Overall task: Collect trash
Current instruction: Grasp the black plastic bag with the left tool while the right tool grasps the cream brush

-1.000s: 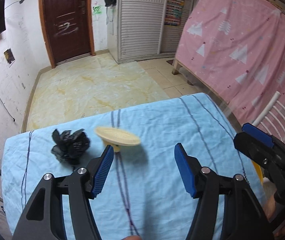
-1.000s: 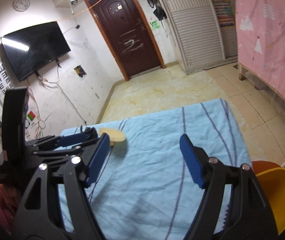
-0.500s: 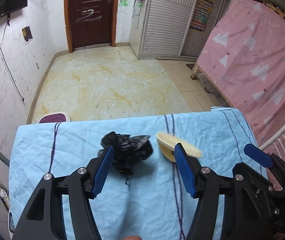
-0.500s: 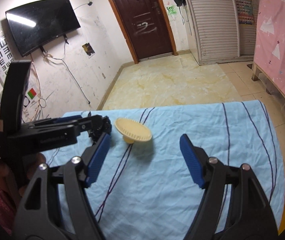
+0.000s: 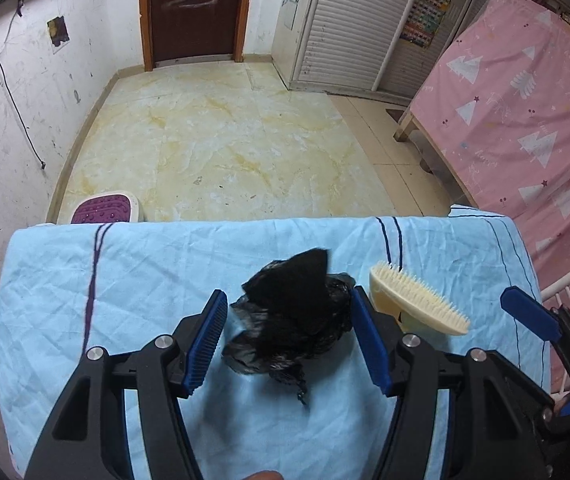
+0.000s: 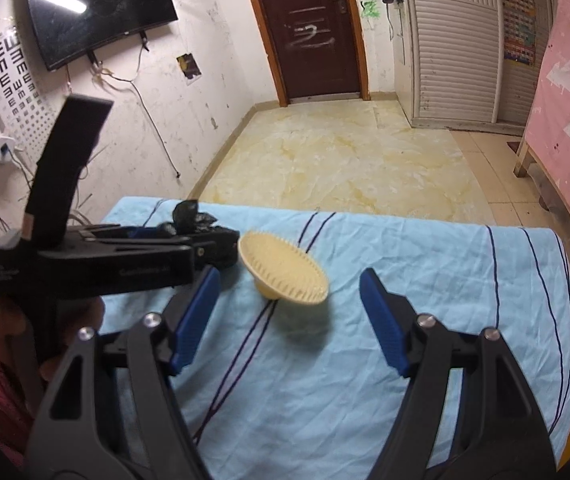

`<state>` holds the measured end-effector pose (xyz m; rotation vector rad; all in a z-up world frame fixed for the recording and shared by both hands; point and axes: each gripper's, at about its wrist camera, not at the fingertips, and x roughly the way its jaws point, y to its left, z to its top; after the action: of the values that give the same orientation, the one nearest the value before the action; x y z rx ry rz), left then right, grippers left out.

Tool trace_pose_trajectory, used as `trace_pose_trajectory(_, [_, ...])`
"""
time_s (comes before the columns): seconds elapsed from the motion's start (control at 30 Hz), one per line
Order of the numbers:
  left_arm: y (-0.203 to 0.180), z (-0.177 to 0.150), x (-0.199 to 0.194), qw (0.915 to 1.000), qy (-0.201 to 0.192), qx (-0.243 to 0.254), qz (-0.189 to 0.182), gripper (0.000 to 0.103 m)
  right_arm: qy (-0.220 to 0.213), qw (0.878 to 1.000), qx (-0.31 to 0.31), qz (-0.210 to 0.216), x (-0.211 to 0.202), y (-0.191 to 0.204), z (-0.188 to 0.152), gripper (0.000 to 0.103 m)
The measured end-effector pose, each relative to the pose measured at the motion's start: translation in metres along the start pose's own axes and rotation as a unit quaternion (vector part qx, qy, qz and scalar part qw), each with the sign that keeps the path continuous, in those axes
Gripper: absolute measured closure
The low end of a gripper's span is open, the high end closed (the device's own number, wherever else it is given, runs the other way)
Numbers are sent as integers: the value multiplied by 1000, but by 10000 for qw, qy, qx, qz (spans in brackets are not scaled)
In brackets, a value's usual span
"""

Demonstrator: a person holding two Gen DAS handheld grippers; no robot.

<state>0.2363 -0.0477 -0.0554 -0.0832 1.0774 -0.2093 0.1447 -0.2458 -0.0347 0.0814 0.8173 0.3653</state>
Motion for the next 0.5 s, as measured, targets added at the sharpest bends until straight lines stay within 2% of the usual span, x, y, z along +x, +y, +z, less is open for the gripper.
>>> trace_pose_trajectory(0.13, [3, 0, 7, 10000, 18, 21, 10, 51, 75, 9999, -67, -8, 10, 1, 5, 33])
trace_pose_trajectory(0.2, [3, 0, 6, 10000, -6, 27, 25, 66, 117, 9999, -95, 3, 15, 1, 6, 33])
trace_pose_trajectory(0.27, [4, 0, 5, 10000, -6, 0, 0, 71, 166, 9998, -148, 6, 21, 3, 7, 33])
trace_pose_trajectory(0.4, [5, -1, 2, 9999, -93, 33, 67, 76, 244, 9991, -339, -5, 30, 11, 7, 33])
trace_pose_trajectory(0.5, [5, -1, -1, 9998, -167, 53, 113, 77, 250, 9984, -510, 28, 37, 18, 8, 33])
